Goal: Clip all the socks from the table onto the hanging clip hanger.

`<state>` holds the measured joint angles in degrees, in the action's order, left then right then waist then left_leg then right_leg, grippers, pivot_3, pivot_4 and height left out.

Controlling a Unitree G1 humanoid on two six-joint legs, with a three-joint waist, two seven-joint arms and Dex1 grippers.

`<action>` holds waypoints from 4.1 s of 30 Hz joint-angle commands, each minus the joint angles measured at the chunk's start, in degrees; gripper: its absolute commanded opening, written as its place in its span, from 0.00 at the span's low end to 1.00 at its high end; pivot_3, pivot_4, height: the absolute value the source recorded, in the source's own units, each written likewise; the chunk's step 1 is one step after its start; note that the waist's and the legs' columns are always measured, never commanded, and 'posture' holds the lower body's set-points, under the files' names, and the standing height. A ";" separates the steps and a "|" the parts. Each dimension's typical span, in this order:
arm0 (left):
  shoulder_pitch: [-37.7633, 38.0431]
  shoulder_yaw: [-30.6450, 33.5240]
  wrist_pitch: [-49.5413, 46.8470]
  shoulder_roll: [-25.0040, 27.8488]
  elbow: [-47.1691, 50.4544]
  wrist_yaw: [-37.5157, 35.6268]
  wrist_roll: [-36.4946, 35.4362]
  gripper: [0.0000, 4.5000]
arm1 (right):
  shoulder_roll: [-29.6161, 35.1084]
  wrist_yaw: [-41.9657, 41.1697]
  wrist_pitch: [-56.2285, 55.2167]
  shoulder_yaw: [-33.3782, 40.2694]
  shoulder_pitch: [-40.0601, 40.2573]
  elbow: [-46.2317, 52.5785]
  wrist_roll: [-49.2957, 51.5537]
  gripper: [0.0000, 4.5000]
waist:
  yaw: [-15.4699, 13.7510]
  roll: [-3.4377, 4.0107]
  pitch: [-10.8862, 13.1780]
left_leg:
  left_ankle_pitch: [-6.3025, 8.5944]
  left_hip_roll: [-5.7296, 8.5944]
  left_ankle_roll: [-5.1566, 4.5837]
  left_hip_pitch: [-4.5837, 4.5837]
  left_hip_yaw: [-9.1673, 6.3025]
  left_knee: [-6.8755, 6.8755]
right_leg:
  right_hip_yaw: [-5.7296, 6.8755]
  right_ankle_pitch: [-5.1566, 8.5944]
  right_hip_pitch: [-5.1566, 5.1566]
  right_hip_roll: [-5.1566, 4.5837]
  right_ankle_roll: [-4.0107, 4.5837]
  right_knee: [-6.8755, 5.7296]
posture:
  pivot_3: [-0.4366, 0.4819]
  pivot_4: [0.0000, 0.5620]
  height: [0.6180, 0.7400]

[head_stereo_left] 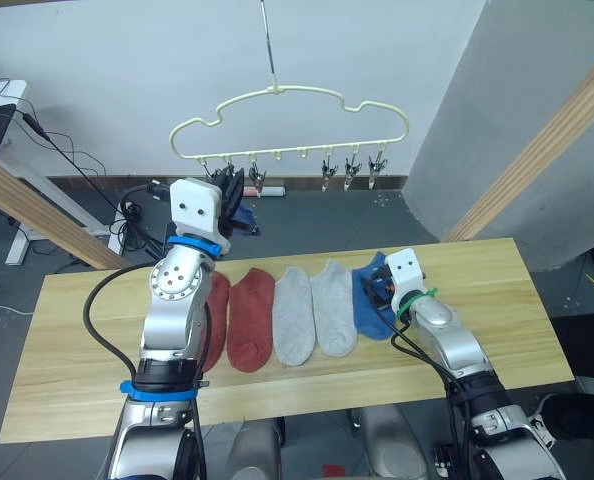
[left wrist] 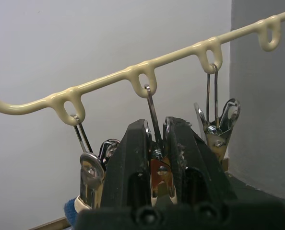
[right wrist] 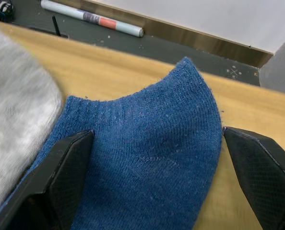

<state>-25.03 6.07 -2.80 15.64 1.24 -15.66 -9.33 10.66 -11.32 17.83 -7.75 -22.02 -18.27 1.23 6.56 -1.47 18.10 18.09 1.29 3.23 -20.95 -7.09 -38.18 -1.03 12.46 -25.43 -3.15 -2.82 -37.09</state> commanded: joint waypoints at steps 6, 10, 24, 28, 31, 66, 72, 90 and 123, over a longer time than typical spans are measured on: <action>0.01 1.39 -4.51 2.82 4.23 -5.12 -5.30 0.06 | -0.13 -0.31 -0.80 -0.14 2.31 -0.77 -1.59 0.33 | -0.01 0.00 0.00 | 0.00 0.01 0.00 0.06 -0.01 -0.05 | 0.00 -0.02 0.08 0.00 -0.03 -0.01 | 0.28 0.62 0.92; -0.47 2.17 -8.34 4.22 5.55 -7.13 -8.61 0.06 | 1.65 -1.83 -3.11 -1.99 3.29 3.09 -3.75 0.03 | -0.09 0.01 0.00 | 0.00 0.02 0.00 0.05 -0.02 -0.05 | 0.00 -0.02 0.08 0.00 -0.04 0.00 | 0.28 0.63 0.92; -1.87 3.87 -20.17 6.29 11.66 -9.37 -17.09 0.06 | 5.81 -19.40 -7.95 -17.81 -15.63 13.89 -14.95 0.00 | 0.36 0.02 0.21 | -0.03 -0.05 0.06 0.03 -0.06 -0.02 | 0.04 -0.02 0.03 0.09 -0.04 0.02 | 0.28 0.61 0.92; -2.05 4.51 -23.15 6.37 12.97 -8.92 -19.34 0.06 | 1.73 -19.80 -9.54 -19.58 -19.71 8.72 -16.00 0.00 | -0.01 0.01 0.21 | -0.12 0.00 0.26 -0.03 -0.04 0.00 | 0.04 -0.03 0.02 -0.02 -0.02 0.12 | 0.28 0.60 0.92; -2.02 5.06 -25.50 6.71 14.17 -8.93 -21.10 0.06 | -1.88 -19.66 -10.56 -20.80 -21.97 5.27 -16.80 0.00 | -0.20 0.00 0.22 | -0.12 0.00 0.26 -0.09 -0.09 0.04 | 0.06 -0.03 -0.05 -0.04 -0.02 0.14 | 0.29 0.60 0.92; -3.40 8.25 -34.21 9.99 15.23 -7.39 -27.51 0.06 | -11.06 -11.20 -12.79 -18.18 -24.83 0.63 -19.75 0.00 | 0.34 0.01 0.22 | -0.12 -0.01 0.28 -0.15 -0.02 0.06 | 0.04 -0.04 -0.19 -0.04 0.00 0.08 | 0.25 0.60 0.92; -3.48 8.22 -33.80 9.80 15.01 -7.05 -27.24 0.06 | -11.51 -10.92 -13.94 -18.06 -25.01 0.98 -19.82 0.00 | 0.38 0.01 0.22 | -0.13 -0.01 0.28 -0.14 -0.02 0.06 | 0.05 -0.04 -0.19 -0.04 0.00 0.08 | 0.25 0.60 0.92; -2.71 7.63 -33.66 9.05 15.11 -6.94 -27.18 0.06 | -12.49 -11.02 -16.27 -17.77 -25.83 1.65 -19.56 0.00 | 0.45 0.01 0.22 | -0.13 -0.01 0.28 -0.15 -0.01 0.06 | 0.04 -0.04 -0.19 -0.04 0.01 0.08 | 0.25 0.60 0.92; 4.06 10.99 -40.16 20.92 17.26 -16.59 -33.54 0.58 | -12.86 -11.99 -14.22 -16.61 -24.42 1.58 -18.51 0.00 | 1.23 0.01 0.22 | -0.12 -0.03 0.28 -0.16 0.02 0.12 | 0.03 -0.04 -0.29 -0.04 0.01 0.05 | 0.27 0.60 0.92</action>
<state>-21.37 16.20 -44.20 35.45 15.77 -30.76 -42.63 -1.43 -23.19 4.23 -24.80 -46.26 -19.46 -18.33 7.79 -1.46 18.32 17.97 1.26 3.51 -21.11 -7.06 -38.05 -1.00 12.42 -25.73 -3.19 -2.81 -37.05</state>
